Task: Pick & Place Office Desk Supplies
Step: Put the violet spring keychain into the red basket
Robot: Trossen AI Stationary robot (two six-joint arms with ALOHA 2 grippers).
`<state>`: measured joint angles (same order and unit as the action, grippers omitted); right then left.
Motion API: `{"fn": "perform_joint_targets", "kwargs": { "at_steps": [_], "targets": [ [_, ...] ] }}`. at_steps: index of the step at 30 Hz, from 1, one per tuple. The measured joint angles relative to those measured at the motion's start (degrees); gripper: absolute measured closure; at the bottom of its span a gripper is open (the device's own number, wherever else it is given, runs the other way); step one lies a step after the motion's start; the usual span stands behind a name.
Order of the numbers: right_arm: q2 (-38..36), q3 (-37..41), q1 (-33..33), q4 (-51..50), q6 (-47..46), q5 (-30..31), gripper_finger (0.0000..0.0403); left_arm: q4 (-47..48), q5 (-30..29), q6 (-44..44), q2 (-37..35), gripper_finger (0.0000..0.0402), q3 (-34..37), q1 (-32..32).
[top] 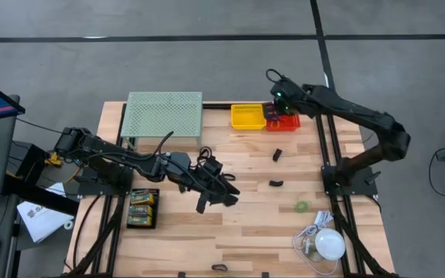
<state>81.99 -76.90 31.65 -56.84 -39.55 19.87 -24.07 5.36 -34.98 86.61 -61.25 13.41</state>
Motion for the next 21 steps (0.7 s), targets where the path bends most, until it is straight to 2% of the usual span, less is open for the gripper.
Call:
{"fn": "perform_joint_targets", "kwargs": {
  "at_steps": [6,12,21],
  "targets": [
    [5.67,4.52,7.04,0.52,0.76,-3.67,0.0403,-0.03,-0.96,0.22,0.00,0.0266,0.00,0.00],
    [9.84,8.22,9.39,3.34,2.08,-3.56,0.0403,-0.01,-1.91,0.22,0.00,0.0266,0.00,0.00],
    [14.53,8.41,10.96,5.13,3.05,-3.46,0.0393,-0.01,-2.42,-0.03,0.00,0.0266,0.00,0.00]
  ]
}}
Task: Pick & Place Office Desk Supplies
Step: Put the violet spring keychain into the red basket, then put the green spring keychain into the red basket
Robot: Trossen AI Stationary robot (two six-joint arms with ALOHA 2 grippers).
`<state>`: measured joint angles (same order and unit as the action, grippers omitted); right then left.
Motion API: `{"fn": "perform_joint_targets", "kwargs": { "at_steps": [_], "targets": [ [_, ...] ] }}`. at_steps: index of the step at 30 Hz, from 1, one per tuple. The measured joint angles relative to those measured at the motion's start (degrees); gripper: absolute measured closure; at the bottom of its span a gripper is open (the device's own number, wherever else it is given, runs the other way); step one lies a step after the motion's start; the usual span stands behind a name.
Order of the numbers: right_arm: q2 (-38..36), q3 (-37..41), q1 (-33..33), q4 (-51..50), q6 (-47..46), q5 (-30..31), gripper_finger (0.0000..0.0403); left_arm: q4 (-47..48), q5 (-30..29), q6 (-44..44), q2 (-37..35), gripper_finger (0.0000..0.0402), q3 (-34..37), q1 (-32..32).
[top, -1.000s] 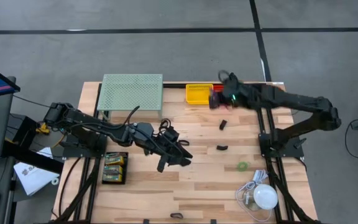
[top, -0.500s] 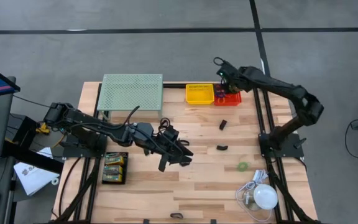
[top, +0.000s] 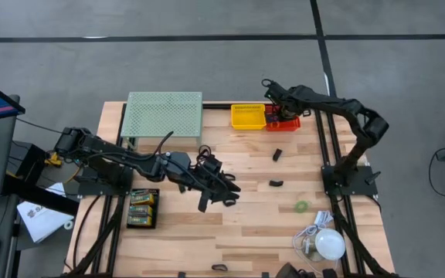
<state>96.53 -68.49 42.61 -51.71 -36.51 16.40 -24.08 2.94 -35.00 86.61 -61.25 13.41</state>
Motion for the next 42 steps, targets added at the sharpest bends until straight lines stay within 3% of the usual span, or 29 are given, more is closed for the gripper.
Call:
{"fn": "perform_joint_targets", "kwargs": {
  "at_steps": [10,17,22,28,35,42],
  "targets": [
    [-2.36,0.00,0.73,1.78,4.17,-0.04,0.0305,0.02,0.02,-0.31,0.00,0.0266,0.00,-0.68],
    [-9.19,0.03,-2.77,0.42,4.86,-1.11,0.0275,0.02,0.32,0.01,0.00,0.0266,0.00,-1.40],
    [-20.26,0.04,-14.80,1.18,0.89,-0.86,0.0280,0.04,0.78,0.41,0.00,0.0266,0.00,-1.40],
    [-26.72,0.00,-37.14,-6.73,-13.08,4.69,0.0300,0.04,3.07,1.77,0.00,0.0266,0.00,-1.40],
    [-19.72,0.00,-57.17,-19.40,-31.33,5.97,0.0305,0.05,4.95,2.86,0.00,0.0266,0.00,-1.27],
    [-6.23,0.00,-64.19,-20.73,-35.07,-4.45,0.0279,0.04,5.99,2.79,0.00,0.0266,0.00,-0.15]
  ]
}}
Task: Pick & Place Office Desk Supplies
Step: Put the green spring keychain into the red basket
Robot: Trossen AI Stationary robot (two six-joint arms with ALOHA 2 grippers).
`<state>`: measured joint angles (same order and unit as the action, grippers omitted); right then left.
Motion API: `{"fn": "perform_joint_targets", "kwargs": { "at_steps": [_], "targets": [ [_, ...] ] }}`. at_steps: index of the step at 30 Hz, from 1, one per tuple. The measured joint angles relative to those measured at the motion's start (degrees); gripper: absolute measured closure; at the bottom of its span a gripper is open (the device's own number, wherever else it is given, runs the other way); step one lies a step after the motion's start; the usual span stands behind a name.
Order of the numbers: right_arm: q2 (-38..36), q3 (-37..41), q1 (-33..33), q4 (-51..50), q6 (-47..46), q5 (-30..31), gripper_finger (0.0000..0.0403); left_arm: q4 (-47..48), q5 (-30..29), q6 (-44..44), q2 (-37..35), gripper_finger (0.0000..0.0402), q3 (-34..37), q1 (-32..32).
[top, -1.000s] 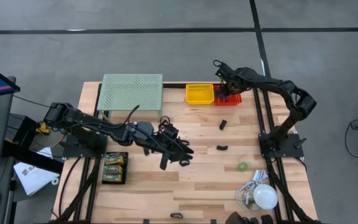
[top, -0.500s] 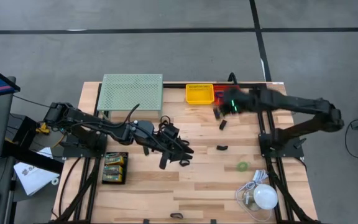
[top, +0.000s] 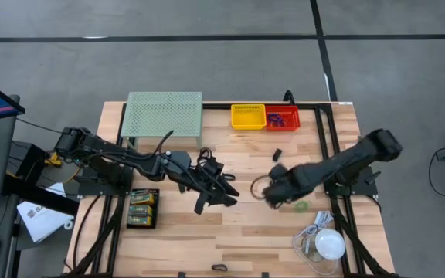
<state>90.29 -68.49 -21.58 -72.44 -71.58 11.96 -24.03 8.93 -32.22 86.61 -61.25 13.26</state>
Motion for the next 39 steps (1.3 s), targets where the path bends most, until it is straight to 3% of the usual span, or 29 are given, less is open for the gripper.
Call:
{"fn": "perform_joint_targets", "kwargs": {
  "at_steps": [5,11,20,24,33,39],
  "targets": [
    [5.08,3.98,-1.35,3.95,-0.08,-6.67,0.0232,0.00,-0.02,-0.96,0.00,0.0266,0.00,1.56],
    [2.37,14.12,-5.09,12.13,-7.69,-13.00,0.0200,-0.02,-0.17,-1.23,0.00,0.0266,-0.02,3.54],
    [-3.37,19.62,-8.79,15.64,-16.24,-13.89,0.0220,-0.08,-0.96,-1.48,0.00,0.0266,-0.02,4.02],
    [-2.33,21.44,-10.73,20.96,-18.90,-14.34,0.0230,-0.17,-0.96,-1.78,0.00,0.0266,-0.02,3.85],
    [0.99,23.49,-11.68,24.10,-18.66,-14.72,0.0232,-0.36,-0.96,-2.81,0.00,0.0266,-0.02,3.42],
    [0.73,25.22,-11.68,26.42,-18.02,-13.82,0.0254,-0.50,-0.96,-4.06,0.00,0.0266,-0.02,3.28]
  ]
}}
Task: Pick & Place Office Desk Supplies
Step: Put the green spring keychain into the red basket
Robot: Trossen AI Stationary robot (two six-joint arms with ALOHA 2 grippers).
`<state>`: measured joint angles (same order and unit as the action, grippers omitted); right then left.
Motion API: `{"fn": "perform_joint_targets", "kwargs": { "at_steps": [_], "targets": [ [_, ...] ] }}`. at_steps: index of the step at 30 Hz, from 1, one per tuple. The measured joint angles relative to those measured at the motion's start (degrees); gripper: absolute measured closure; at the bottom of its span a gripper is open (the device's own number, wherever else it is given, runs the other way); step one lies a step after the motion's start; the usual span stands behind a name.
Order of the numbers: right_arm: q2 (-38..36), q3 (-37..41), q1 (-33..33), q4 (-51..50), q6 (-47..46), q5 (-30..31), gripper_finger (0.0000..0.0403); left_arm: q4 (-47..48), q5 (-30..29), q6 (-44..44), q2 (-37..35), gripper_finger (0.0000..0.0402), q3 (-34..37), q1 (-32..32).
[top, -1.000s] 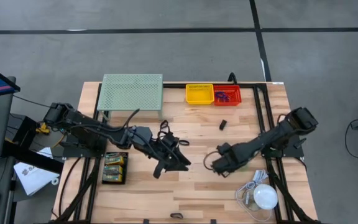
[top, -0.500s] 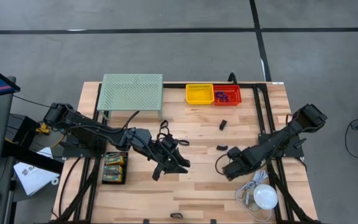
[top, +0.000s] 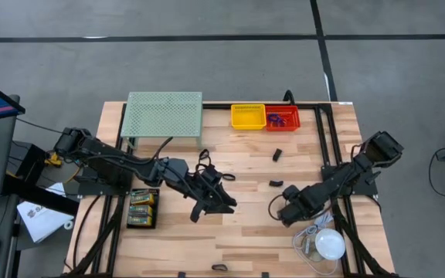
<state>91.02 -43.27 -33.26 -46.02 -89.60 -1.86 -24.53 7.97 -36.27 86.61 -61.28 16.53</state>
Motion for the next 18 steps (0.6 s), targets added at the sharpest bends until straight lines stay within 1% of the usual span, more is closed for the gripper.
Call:
{"fn": "perform_joint_targets", "kwargs": {
  "at_steps": [5,12,13,15,18],
  "targets": [
    [0.02,0.11,0.33,1.73,0.20,0.37,0.0296,0.02,-0.11,-0.20,0.00,0.0266,0.00,0.00],
    [0.08,-0.13,0.31,3.62,0.15,0.94,0.0387,0.02,-0.46,-0.20,0.00,0.0266,0.00,0.00],
    [0.18,-0.60,0.31,3.42,0.32,1.12,0.0393,0.02,-0.44,-0.20,0.00,0.0266,0.00,0.00],
    [0.51,-2.15,0.33,2.86,0.87,1.74,0.0391,0.02,-0.44,-0.20,0.00,0.0266,0.00,0.00],
    [0.30,-7.12,0.64,7.95,1.93,5.89,0.0395,0.05,-0.45,-0.17,0.00,0.0266,0.00,0.00]
  ]
}}
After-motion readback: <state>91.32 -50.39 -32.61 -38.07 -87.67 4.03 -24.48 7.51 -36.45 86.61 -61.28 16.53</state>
